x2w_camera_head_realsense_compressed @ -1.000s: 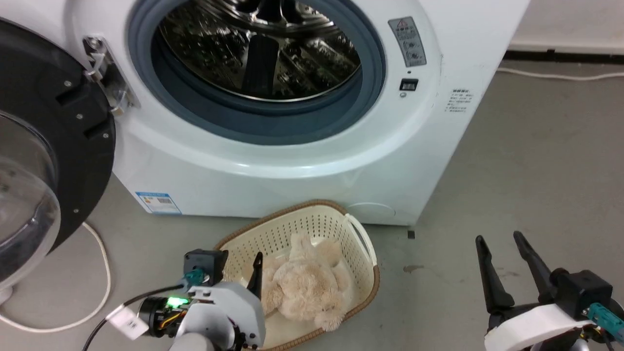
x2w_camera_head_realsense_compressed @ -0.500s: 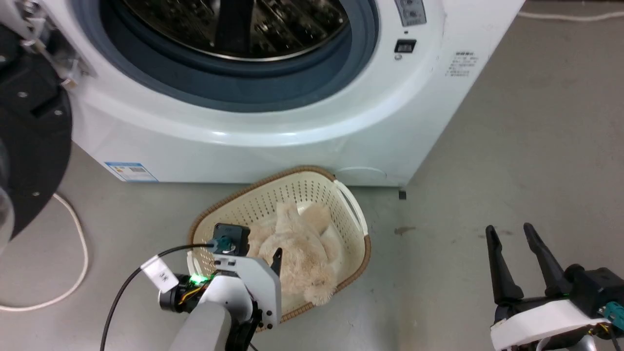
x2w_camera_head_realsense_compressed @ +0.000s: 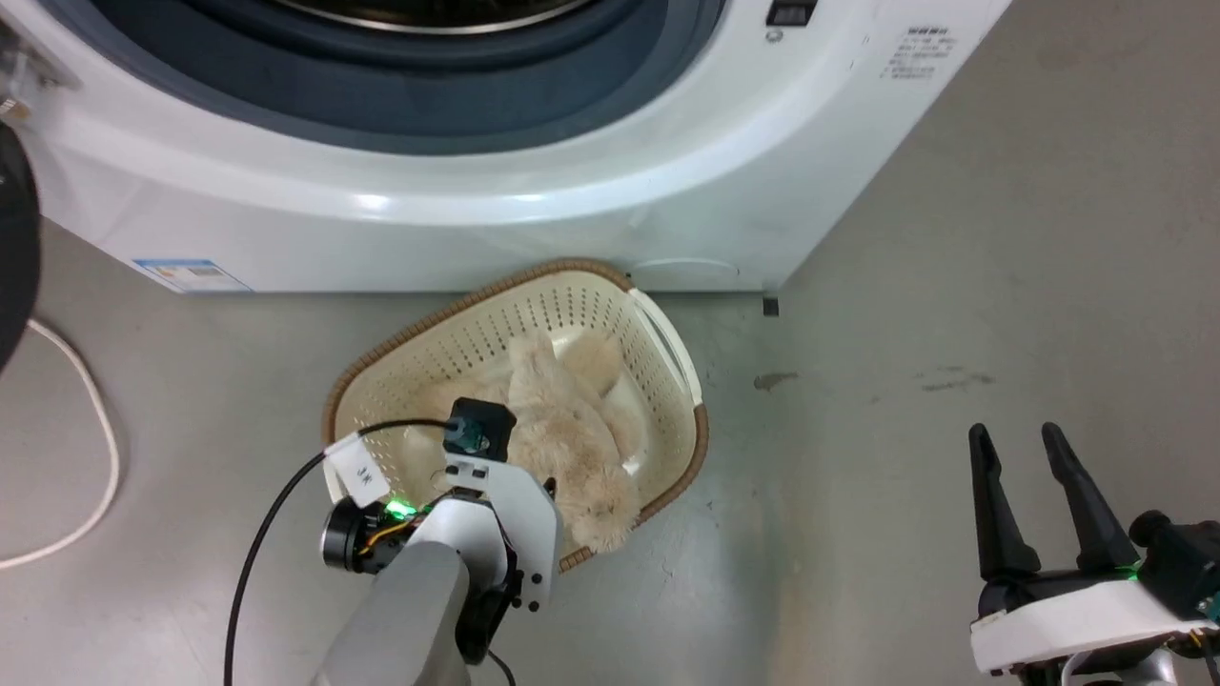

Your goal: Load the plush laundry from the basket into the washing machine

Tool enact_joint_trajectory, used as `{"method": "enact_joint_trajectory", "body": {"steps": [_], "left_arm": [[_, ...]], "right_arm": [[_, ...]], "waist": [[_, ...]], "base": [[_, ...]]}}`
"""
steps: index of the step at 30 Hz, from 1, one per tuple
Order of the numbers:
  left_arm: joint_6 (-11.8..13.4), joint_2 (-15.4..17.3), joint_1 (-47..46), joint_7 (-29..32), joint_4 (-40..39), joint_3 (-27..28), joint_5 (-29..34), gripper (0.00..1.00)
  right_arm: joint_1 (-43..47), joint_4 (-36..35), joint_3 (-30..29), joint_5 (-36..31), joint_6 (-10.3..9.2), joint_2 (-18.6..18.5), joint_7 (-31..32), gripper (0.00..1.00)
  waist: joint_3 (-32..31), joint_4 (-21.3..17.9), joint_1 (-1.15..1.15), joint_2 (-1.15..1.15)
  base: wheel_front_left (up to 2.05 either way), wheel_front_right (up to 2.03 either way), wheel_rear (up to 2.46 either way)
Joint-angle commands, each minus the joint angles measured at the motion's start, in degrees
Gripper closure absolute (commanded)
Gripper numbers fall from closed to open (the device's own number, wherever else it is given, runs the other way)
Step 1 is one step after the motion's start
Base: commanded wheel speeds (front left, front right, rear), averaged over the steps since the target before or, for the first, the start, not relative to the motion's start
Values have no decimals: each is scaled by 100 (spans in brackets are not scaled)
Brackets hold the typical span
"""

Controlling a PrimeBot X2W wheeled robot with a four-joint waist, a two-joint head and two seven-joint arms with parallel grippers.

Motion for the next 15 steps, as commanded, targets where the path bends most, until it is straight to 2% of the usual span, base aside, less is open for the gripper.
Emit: {"method": "enact_joint_trajectory", "body": {"steps": [1, 15], "left_arm": [[86, 76, -193, 139, 191, -130, -26, 0], [546, 345, -936, 684, 910, -711, 16, 0]], "right_arm": [[-133, -27, -24, 73, 3, -7, -70, 0], [-233, -112, -17, 364, 4, -8, -238, 0]], "waist": [[140, -23, 0, 0], [808, -91, 0, 0]], "base": [[0, 0, 0], [0, 0, 0]]}}
